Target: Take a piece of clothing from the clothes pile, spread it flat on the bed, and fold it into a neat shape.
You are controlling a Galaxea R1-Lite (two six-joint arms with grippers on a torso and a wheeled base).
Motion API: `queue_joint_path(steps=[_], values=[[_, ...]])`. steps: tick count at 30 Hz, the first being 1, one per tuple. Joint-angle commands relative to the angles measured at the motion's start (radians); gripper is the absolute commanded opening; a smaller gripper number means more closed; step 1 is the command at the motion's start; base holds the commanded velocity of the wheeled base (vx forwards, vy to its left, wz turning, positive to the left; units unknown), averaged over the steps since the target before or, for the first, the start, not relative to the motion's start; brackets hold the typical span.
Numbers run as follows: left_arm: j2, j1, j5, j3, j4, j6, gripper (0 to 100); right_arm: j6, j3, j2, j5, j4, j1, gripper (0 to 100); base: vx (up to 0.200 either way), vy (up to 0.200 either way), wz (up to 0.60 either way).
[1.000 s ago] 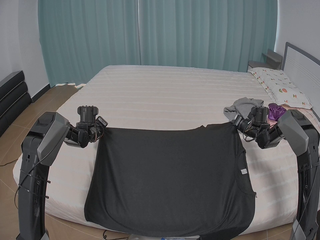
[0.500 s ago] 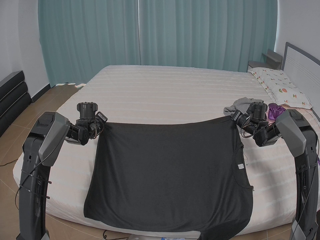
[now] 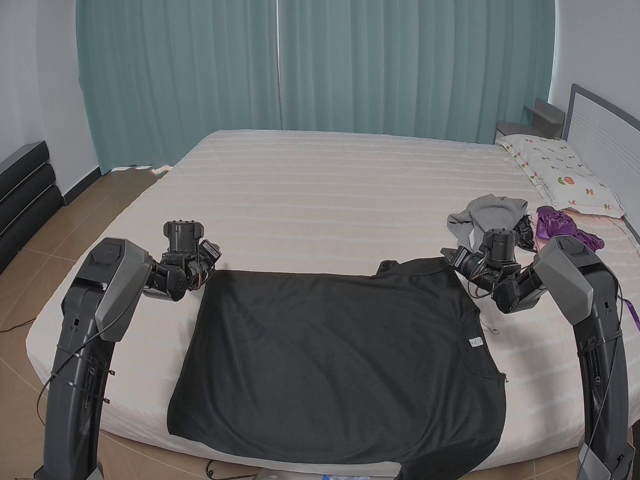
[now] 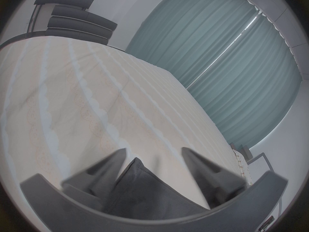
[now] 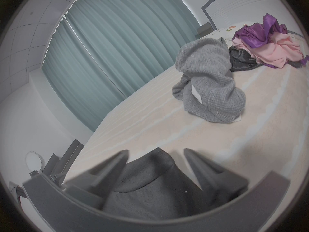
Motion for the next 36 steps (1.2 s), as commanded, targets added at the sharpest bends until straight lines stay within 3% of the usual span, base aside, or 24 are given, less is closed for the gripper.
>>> queue_joint_path(steps=[1,5,12,18,22,23,31,36], values=[[0.010,-0.002,0.003,0.000,0.001,0.000,100,0.001,0.015,-0.005,0.001,-0.002,-0.003,100,0.000,0.000,0.00],[-0.055,0.009,0.008,0.054,-0.001,-0.026,100,0.036,0.136,-0.161,0.019,-0.002,-0.030,100,0.000,0.000,0.00],[-0.291,0.017,-0.015,0.327,-0.002,-0.075,100,0.123,0.449,-0.385,0.084,-0.022,-0.035,100,0.000,0.000,0.00],[-0.541,0.015,-0.107,0.715,-0.016,-0.075,100,0.174,0.872,-0.596,0.099,-0.157,0.003,100,0.000,0.000,0.00],[-0.619,0.009,-0.147,0.853,-0.016,-0.079,100,0.175,0.989,-0.660,0.097,-0.177,0.032,100,0.000,0.000,0.00],[-0.682,0.000,-0.173,0.973,-0.021,-0.085,100,0.179,1.078,-0.714,0.099,-0.175,0.062,100,0.000,0.000,0.00],[-0.745,-0.055,-0.208,1.249,-0.180,-0.145,100,0.280,1.239,-0.744,0.116,-0.180,0.098,100,0.000,0.000,0.00],[-0.739,-0.059,-0.210,1.333,-0.256,-0.145,100,0.283,1.279,-0.695,0.142,-0.235,0.092,100,-0.080,0.000,0.00]])
